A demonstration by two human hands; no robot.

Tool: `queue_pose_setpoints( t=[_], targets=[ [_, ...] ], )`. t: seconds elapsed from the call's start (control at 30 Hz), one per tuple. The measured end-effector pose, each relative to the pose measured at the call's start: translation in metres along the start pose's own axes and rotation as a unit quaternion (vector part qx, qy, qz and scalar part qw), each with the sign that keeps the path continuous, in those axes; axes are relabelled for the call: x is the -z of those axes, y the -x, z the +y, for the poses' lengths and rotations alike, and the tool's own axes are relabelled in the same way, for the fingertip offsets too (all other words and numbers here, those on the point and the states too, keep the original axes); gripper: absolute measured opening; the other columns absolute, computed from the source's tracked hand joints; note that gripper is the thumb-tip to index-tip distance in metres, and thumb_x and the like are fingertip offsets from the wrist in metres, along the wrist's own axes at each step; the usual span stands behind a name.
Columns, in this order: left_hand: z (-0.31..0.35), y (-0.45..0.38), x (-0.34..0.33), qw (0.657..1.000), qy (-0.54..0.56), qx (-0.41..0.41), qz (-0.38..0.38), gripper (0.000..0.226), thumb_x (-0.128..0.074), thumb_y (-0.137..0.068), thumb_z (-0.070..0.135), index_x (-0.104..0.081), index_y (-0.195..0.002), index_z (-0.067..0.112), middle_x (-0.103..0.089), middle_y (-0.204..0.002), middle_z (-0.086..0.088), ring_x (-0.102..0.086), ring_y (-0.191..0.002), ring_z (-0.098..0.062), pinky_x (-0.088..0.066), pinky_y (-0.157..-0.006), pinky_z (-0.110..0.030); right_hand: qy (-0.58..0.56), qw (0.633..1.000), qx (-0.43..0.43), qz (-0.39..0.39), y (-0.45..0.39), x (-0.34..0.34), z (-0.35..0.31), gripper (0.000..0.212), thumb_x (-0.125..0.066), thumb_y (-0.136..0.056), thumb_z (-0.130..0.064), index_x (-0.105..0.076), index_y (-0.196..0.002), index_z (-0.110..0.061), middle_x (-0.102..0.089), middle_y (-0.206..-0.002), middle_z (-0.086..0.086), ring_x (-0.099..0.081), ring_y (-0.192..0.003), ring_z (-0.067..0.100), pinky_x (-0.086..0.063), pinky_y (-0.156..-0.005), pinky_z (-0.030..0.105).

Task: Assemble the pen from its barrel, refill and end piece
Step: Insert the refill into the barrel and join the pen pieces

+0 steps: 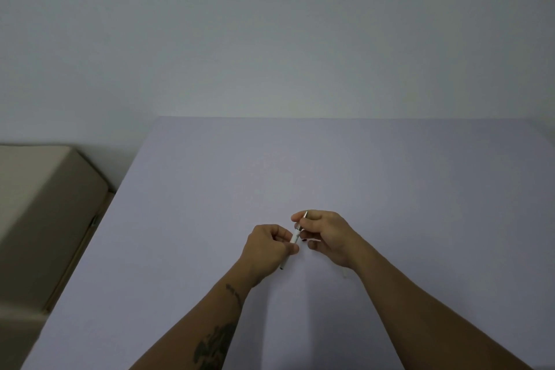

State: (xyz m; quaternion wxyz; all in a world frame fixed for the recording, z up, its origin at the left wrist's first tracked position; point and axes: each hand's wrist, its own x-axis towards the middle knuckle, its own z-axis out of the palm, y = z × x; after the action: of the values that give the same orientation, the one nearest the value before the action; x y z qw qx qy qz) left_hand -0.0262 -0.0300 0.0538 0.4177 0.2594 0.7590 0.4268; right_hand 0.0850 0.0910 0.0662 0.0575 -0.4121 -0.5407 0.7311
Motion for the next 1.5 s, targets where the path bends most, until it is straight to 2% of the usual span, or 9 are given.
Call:
queue_pose_setpoints(
  t=[0.13,0.23,0.43,0.67,0.83,0.97,1.1,1.3,1.5],
  targets=[
    [-0.001,0.0,-0.002,1.0,0.0,0.002,0.004,0.015,-0.077,-0.077,0.008,-0.069,-0.07,0.018,-0.06,-0.057,0.008,-0.054,-0.049,-0.003,-0.044,-0.045,-0.014,0.05,0.997,0.016,0.054,-0.003,-0.003,0.001,0.019,-0.069,-0.089,-0.014,-0.073,-0.071,-0.014,-0.068,-0.079,0.006,-0.056,-0.07,0.015,-0.046,-0.058,0.025],
    [-0.001,0.0,-0.003,1.0,0.014,-0.002,0.003,0.015,-0.076,-0.076,0.005,-0.068,-0.07,0.016,-0.059,-0.054,0.009,-0.052,-0.04,0.002,-0.042,-0.041,-0.009,0.079,0.991,0.036,0.099,-0.007,-0.007,0.005,0.039,-0.075,-0.084,-0.022,-0.049,-0.055,-0.014,-0.059,-0.069,0.008,-0.051,-0.06,0.017,-0.042,-0.052,0.027],
    [-0.002,0.001,-0.002,1.0,0.007,-0.001,0.001,0.01,-0.076,-0.077,0.006,-0.069,-0.073,0.013,-0.058,-0.055,0.007,-0.052,-0.038,0.002,-0.041,-0.04,-0.008,0.104,0.989,0.027,0.097,-0.004,-0.012,0.006,0.038,-0.074,-0.085,-0.031,-0.048,-0.065,-0.013,-0.056,-0.069,0.007,-0.05,-0.062,0.02,-0.04,-0.052,0.029],
    [-0.004,0.0,0.002,1.0,-0.002,-0.001,0.009,0.013,-0.076,-0.077,0.007,-0.068,-0.071,0.015,-0.059,-0.06,0.002,-0.054,-0.052,-0.009,-0.043,-0.042,-0.011,-0.061,0.997,-0.039,-0.034,0.001,0.005,0.007,0.021,-0.058,-0.096,-0.012,-0.079,-0.101,-0.014,-0.071,-0.089,0.001,-0.058,-0.079,0.017,-0.046,-0.065,0.028],
    [-0.005,0.001,-0.001,1.0,-0.005,-0.002,-0.002,0.013,-0.075,-0.078,0.007,-0.068,-0.071,0.015,-0.058,-0.06,0.004,-0.053,-0.052,-0.008,-0.043,-0.043,-0.011,0.007,0.999,-0.014,0.029,-0.001,-0.002,0.009,0.02,-0.06,-0.095,-0.012,-0.077,-0.085,-0.016,-0.07,-0.09,0.003,-0.056,-0.079,0.016,-0.047,-0.063,0.026],
    [-0.006,-0.001,-0.001,1.0,-0.007,-0.005,0.001,0.012,-0.075,-0.078,0.006,-0.069,-0.072,0.015,-0.059,-0.059,0.004,-0.052,-0.049,-0.006,-0.044,-0.044,-0.011,0.024,0.995,0.008,0.097,-0.006,-0.011,0.012,0.03,-0.069,-0.087,-0.016,-0.057,-0.06,-0.016,-0.064,-0.084,0.013,-0.052,-0.072,0.019,-0.042,-0.057,0.029],
    [-0.01,-0.002,0.001,1.0,-0.006,0.001,-0.001,0.009,-0.076,-0.077,0.007,-0.07,-0.073,0.014,-0.059,-0.058,0.006,-0.052,-0.045,-0.001,-0.043,-0.044,-0.009,0.058,0.991,0.009,0.118,-0.005,-0.018,0.011,0.027,-0.069,-0.085,-0.022,-0.053,-0.063,-0.018,-0.062,-0.079,0.008,-0.054,-0.071,0.019,-0.043,-0.06,0.032],
    [-0.014,-0.002,0.004,1.0,-0.006,0.006,0.007,0.01,-0.076,-0.076,0.007,-0.07,-0.072,0.015,-0.06,-0.06,0.003,-0.055,-0.051,-0.007,-0.045,-0.045,-0.011,-0.022,0.999,-0.041,0.013,0.003,-0.008,0.01,0.017,-0.061,-0.095,-0.015,-0.077,-0.099,-0.013,-0.068,-0.09,0.002,-0.058,-0.082,0.018,-0.048,-0.07,0.03],
    [-0.014,-0.002,0.001,1.0,-0.008,0.001,0.006,0.008,-0.077,-0.076,0.008,-0.071,-0.074,0.013,-0.06,-0.06,0.003,-0.054,-0.051,-0.008,-0.045,-0.045,-0.012,0.035,0.996,-0.012,0.084,-0.002,-0.012,0.014,0.013,-0.064,-0.09,-0.016,-0.075,-0.083,-0.013,-0.067,-0.083,0.004,-0.056,-0.075,0.017,-0.046,-0.063,0.028]
  ],
)
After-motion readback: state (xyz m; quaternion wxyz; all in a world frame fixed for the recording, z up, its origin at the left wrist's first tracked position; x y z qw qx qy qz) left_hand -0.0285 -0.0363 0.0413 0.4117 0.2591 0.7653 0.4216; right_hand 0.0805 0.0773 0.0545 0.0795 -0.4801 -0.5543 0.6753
